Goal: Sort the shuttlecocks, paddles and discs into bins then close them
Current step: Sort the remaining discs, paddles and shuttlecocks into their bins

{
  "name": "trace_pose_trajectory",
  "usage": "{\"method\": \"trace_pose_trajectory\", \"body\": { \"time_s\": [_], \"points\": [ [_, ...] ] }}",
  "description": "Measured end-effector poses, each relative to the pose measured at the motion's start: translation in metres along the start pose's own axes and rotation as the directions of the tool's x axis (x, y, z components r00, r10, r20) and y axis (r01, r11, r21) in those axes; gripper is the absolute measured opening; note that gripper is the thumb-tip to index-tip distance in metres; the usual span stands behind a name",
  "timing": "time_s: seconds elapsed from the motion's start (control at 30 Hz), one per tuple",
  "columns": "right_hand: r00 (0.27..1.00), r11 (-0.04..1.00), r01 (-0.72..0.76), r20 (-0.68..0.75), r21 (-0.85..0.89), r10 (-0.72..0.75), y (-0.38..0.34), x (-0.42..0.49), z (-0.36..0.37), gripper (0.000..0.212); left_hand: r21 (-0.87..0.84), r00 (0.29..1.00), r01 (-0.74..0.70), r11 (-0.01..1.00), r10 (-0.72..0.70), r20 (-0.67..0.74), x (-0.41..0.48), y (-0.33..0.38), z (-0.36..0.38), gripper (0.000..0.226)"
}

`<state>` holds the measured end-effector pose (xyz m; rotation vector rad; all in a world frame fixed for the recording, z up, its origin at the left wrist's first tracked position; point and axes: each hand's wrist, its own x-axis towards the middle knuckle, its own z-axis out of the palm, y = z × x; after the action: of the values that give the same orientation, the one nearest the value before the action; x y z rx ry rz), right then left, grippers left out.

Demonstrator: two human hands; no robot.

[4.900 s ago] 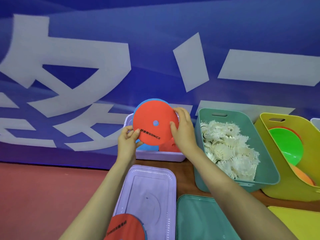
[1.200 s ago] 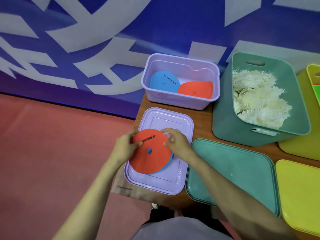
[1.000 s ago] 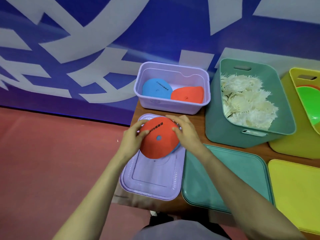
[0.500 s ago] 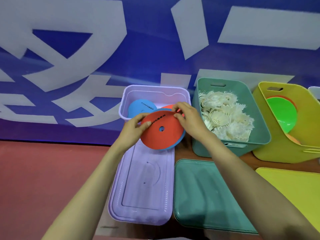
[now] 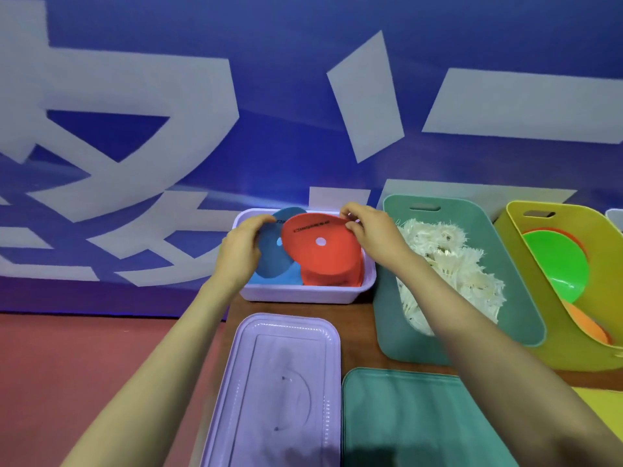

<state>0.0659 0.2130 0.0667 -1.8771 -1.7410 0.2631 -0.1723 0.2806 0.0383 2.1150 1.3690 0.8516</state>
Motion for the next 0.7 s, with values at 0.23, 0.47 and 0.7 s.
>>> {"method": "trace_pose_trajectory", "body": {
  "time_s": [0.23,0.47,0.7],
  "points": [
    [0.952,0.960,-0.066,0.270,-0.273,0.142,0.034,0.053,0.033,0.025,0.216,0.986,0.138,0.967,-0.155,0.063,0.042,-0.038,0.024,0.057],
    [0.819,0.966,-0.039,0.545,-0.256,0.178,0.051,0.094,0.076,0.029,0.187,0.935,0.162,0.969,-0.212,0.284,0.079,-0.078,0.064,0.051],
    [0.790,0.942,-0.136,0.539,-0.308,0.291,0.067,0.109,0.105,0.030,0.223,0.887,0.149,0.963,-0.230,0.400,0.107,-0.094,0.085,0.040]
  ]
}}
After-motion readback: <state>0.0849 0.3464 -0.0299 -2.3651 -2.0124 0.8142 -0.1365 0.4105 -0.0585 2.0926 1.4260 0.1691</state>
